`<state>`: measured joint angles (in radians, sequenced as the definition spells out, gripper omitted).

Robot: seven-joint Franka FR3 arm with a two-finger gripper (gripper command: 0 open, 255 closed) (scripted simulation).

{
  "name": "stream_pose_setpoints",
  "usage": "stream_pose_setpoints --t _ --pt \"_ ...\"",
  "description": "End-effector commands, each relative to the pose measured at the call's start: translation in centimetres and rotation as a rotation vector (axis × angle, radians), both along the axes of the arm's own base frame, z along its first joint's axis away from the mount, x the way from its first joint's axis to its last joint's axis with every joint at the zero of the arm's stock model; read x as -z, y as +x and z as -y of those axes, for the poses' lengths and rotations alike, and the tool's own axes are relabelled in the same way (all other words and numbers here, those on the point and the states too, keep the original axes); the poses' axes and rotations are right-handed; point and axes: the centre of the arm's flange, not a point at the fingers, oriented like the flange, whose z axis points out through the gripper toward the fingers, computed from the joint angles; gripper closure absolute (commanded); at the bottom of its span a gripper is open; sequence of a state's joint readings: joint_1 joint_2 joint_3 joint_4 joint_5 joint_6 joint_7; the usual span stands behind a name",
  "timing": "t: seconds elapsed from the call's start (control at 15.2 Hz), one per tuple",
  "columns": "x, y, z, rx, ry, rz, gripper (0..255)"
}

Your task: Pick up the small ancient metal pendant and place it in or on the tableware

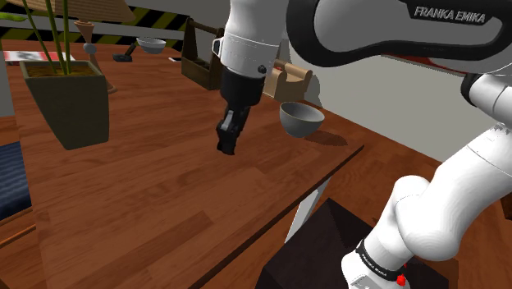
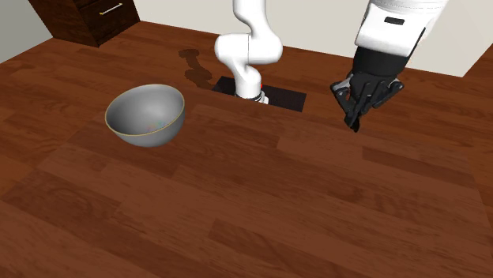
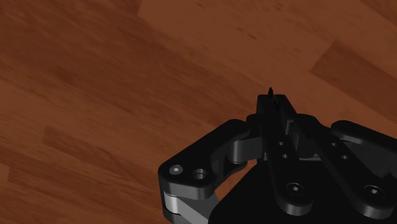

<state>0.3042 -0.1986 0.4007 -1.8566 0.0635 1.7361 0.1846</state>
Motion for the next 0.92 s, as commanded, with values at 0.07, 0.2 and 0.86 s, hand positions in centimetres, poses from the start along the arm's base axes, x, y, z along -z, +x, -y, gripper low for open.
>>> stream_pose_setpoints --t 0.07,0.2,0.86 --pt "-1.7 0.0 0.1 0.000 0.000 0.000 255" --pt "-2.7 0.0 0.1 0.000 0.000 0.000 255" --pt "-5.4 0.9 5.3 0.000 0.000 0.000 255"
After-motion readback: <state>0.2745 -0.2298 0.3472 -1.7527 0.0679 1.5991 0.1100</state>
